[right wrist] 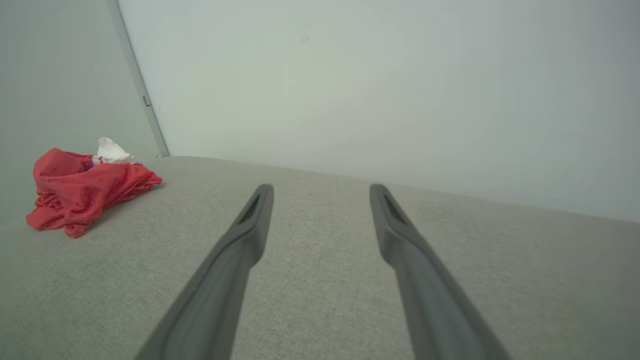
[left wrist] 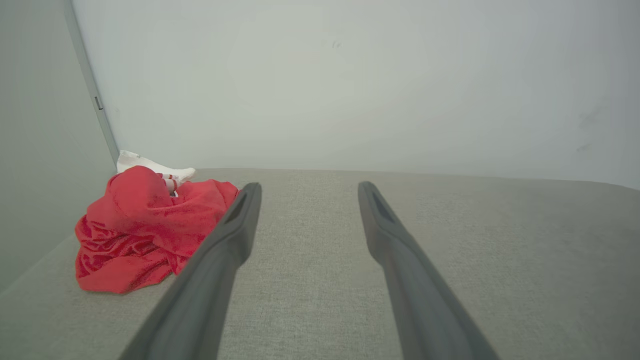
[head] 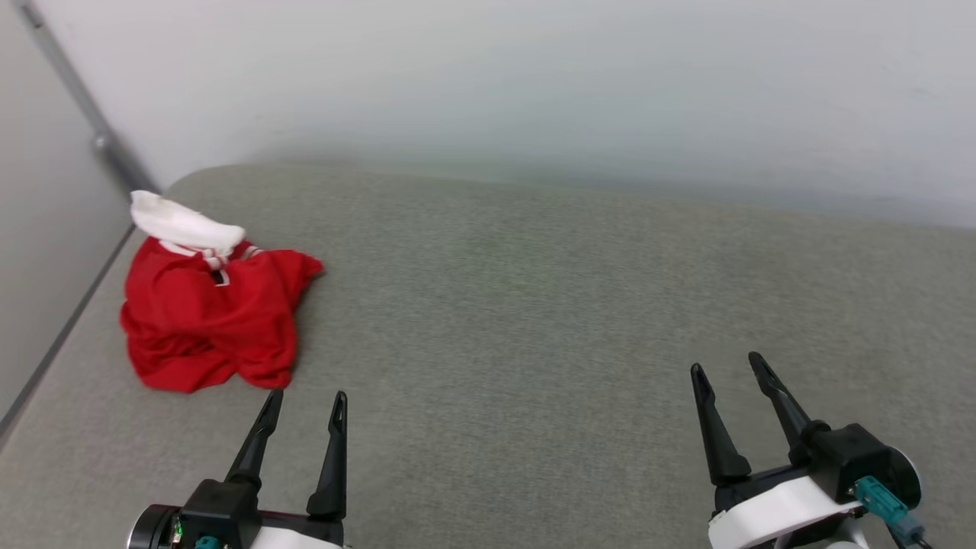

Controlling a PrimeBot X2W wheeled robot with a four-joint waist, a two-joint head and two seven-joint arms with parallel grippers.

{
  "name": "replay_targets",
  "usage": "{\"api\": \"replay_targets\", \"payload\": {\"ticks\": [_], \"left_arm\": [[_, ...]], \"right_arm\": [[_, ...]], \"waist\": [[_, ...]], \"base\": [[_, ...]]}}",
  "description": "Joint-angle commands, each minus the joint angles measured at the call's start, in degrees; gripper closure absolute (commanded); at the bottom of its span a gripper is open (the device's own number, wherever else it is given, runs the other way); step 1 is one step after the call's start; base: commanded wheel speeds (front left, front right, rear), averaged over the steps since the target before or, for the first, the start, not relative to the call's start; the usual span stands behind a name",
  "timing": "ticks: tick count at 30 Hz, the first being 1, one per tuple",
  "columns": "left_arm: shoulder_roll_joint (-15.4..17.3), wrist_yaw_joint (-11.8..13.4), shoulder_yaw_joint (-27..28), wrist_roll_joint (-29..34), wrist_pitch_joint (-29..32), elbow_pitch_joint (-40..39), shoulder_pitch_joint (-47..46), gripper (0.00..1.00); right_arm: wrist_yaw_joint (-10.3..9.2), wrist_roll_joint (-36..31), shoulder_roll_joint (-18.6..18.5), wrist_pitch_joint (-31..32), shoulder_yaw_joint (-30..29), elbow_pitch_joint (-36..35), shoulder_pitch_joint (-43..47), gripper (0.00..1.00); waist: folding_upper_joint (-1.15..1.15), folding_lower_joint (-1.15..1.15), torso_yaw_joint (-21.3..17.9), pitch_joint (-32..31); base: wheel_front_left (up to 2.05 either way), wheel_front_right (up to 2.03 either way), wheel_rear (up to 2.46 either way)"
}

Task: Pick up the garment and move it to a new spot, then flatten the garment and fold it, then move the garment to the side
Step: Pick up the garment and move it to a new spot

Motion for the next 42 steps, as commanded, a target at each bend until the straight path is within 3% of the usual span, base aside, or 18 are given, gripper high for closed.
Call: {"api": "replay_targets", "payload": {"ticks": [1, 13, 21, 32, 42], "left_arm": [[-0.1, 0.2, 0.3, 0.5, -0.1, -0.3, 0.6, 0.00], [-0.1, -0.3, 2.1, 2.0, -0.1, -1.0, 2.0, 0.00], [-0.1, -0.5, 2.6, 2.7, -0.1, -1.6, 2.6, 0.00], [-0.1, -0.7, 2.1, 2.5, -0.1, -2.1, 2.4, 0.00], [-0.1, -1.0, 2.8, 1.0, -0.1, -1.2, 2.4, 0.00]], "right_arm": [[-0.02, 0.2, 0.1, -0.1, 0.6, 0.2, 0.6, 0.00], [-0.02, 1.0, 0.1, -0.1, 3.7, 0.1, 1.3, 0.00], [-0.02, 1.7, 0.1, -0.1, 5.1, 0.5, 1.1, 0.00], [-0.02, 1.8, 0.1, -0.1, 5.6, 0.7, 1.0, 0.00], [-0.02, 1.3, 0.1, -0.1, 6.3, 0.6, 0.4, 0.00]], "waist": [[0.00, 0.00, 3.3, -0.7], [0.00, 0.00, 12.8, -1.7], [0.00, 0.00, 16.6, -1.6], [0.00, 0.00, 18.6, -1.4], [0.00, 0.00, 17.6, -0.3]], "base": [[0.00, 0.00, 0.00], [0.00, 0.00, 0.00], [0.00, 0.00, 0.00], [0.00, 0.00, 0.00], [0.00, 0.00, 0.00]]}}
